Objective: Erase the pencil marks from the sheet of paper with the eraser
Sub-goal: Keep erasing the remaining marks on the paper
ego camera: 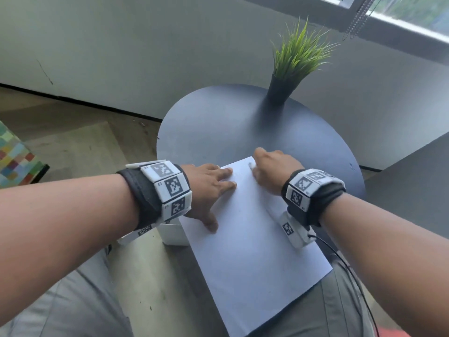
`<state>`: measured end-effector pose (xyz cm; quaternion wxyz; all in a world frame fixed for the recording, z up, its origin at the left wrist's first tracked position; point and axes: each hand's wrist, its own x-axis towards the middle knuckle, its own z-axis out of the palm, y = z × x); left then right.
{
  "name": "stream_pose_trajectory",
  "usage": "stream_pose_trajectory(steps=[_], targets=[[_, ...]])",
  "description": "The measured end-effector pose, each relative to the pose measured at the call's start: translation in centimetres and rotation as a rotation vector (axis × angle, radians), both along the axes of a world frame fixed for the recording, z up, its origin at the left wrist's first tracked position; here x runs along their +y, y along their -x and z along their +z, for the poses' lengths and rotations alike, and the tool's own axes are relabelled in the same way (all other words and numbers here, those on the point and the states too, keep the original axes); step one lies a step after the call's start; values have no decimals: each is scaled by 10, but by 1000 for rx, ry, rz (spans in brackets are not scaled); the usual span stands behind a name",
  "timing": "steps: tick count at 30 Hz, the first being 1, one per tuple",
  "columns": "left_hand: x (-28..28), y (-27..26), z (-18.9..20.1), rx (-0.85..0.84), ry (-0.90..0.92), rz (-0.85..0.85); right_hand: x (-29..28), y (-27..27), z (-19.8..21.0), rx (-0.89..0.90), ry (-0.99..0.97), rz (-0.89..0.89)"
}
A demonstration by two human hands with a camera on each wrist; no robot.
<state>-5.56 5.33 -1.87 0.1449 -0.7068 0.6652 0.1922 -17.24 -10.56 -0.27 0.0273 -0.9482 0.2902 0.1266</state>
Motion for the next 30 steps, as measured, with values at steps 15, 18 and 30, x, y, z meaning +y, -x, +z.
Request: stream_pose_trajectory(steps=[15,18,30], targets=[[7,3,7,-5,-19,39,57,41,-7,89,-42,436],[5,3,6,-14,-24,38,31,33,-1,57,-33,271],[-2,0,6,-73,-29,-4,48,49,-5,20,-29,342]])
